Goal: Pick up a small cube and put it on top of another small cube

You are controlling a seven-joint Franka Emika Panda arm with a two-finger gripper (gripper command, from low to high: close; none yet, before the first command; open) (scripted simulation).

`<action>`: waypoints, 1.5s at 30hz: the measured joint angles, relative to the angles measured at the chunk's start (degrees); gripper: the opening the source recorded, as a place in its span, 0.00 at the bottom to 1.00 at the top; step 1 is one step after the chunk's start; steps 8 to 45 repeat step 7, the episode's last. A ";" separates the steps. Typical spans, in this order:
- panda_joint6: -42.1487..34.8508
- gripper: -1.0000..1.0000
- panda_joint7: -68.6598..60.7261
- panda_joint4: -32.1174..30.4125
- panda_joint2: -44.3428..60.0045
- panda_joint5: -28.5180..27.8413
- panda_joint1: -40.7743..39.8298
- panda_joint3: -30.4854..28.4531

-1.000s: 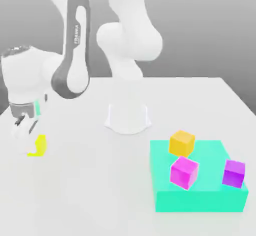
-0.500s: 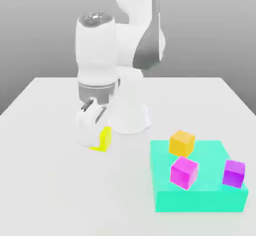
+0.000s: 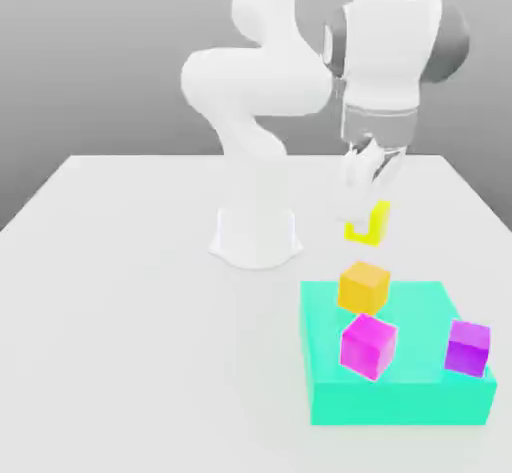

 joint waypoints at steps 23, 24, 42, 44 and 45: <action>9.20 1.00 0.00 -1.59 7.58 1.93 -1.55 4.26; 9.20 1.00 0.00 -1.59 7.58 1.93 -1.55 4.26; 9.20 1.00 0.00 -1.59 7.58 1.93 -1.55 4.26; 9.20 1.00 0.00 -1.59 7.58 1.93 -1.55 4.26; 9.20 1.00 0.00 -1.59 7.58 1.93 -1.55 4.26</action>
